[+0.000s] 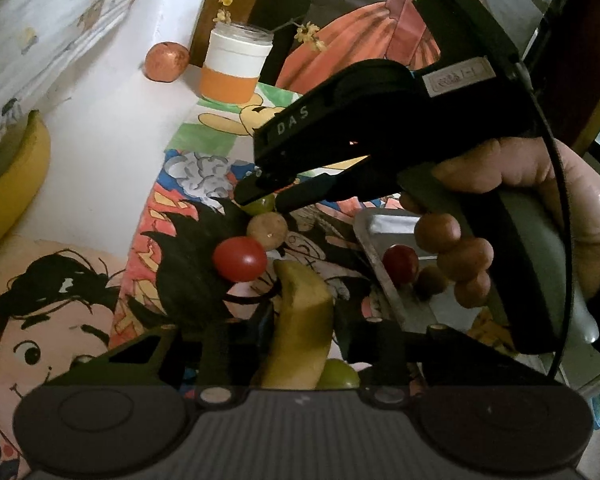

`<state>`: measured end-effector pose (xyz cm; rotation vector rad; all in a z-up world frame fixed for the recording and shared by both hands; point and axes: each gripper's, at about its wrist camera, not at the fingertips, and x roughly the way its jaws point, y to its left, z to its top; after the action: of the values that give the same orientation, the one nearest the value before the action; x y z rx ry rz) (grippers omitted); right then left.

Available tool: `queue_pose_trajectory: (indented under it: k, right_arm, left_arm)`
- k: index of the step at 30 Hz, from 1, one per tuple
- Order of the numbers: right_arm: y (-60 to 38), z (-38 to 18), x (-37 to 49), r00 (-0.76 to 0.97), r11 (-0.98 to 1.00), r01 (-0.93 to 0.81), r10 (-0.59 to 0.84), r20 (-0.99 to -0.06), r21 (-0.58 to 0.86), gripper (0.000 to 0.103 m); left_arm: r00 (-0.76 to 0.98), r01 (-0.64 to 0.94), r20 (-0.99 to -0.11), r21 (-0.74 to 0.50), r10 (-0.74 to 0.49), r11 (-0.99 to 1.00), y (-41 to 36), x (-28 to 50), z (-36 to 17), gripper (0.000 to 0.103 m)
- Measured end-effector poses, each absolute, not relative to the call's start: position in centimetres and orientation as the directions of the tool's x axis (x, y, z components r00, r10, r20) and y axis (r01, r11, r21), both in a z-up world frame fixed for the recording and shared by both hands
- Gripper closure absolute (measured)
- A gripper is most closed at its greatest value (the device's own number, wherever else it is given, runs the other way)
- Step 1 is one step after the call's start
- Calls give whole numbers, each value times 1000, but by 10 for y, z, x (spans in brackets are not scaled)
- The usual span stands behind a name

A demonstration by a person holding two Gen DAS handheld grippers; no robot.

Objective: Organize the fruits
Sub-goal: 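Grasp a green grape with the right tool while the left tool grasps the banana, then carry the grape into the tray and open the right tool while the left tool releases the banana there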

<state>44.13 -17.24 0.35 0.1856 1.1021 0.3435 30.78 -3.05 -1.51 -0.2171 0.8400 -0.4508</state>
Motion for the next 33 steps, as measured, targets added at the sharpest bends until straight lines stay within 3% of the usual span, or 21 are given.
queue_pose_trajectory:
  k: [3, 12, 33]
  right_arm:
    - [-173, 3, 440, 401, 928, -181, 373, -837, 326, 77]
    - [-177, 5, 430, 421, 917, -198, 398, -815, 346, 78]
    - [-245, 77, 329, 602, 864, -221, 486, -634, 452, 78]
  left_arm:
    - [576, 290, -666, -376, -474, 880, -28, 309, -16, 68]
    - [574, 232, -661, -434, -483, 870, -16, 309, -14, 69]
    - [674, 227, -574, -440, -466, 869, -27, 247, 48, 69]
